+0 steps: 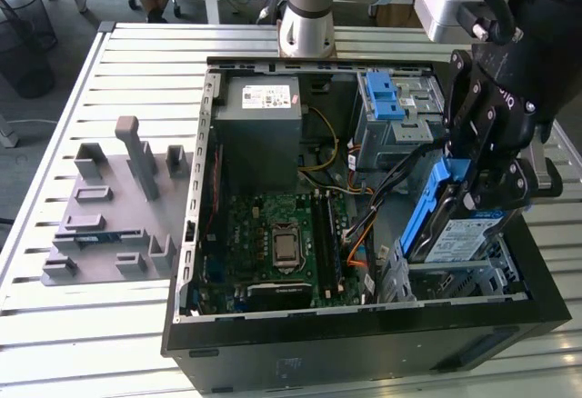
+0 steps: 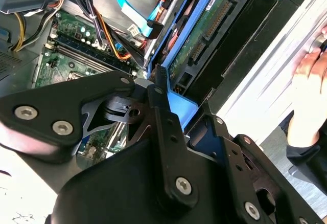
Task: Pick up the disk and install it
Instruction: 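Insert the disk into the insertion slot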
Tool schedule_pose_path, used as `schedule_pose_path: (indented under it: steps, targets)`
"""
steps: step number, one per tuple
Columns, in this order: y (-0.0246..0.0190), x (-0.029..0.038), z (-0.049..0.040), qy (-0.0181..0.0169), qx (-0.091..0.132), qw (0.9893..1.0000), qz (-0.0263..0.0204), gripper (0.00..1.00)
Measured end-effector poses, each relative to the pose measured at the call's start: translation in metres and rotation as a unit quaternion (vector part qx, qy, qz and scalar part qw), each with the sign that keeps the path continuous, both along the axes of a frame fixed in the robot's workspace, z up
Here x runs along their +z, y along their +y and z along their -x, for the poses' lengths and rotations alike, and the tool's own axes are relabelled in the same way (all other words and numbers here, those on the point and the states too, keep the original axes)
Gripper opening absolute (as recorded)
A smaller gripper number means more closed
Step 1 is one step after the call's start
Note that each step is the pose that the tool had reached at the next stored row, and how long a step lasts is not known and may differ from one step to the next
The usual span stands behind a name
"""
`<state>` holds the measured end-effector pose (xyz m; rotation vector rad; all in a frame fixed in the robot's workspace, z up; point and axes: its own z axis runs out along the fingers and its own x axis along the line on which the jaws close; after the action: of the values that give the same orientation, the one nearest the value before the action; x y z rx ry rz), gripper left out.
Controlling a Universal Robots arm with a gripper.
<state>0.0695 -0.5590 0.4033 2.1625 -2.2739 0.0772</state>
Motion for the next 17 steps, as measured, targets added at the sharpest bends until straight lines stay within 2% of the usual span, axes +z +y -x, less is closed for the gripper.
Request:
schedule_pose_path:
  steps: [17]
  targets:
    - [-0.0002,-0.0156,0.0,0.0,0.0,1.0,0.0,0.36]
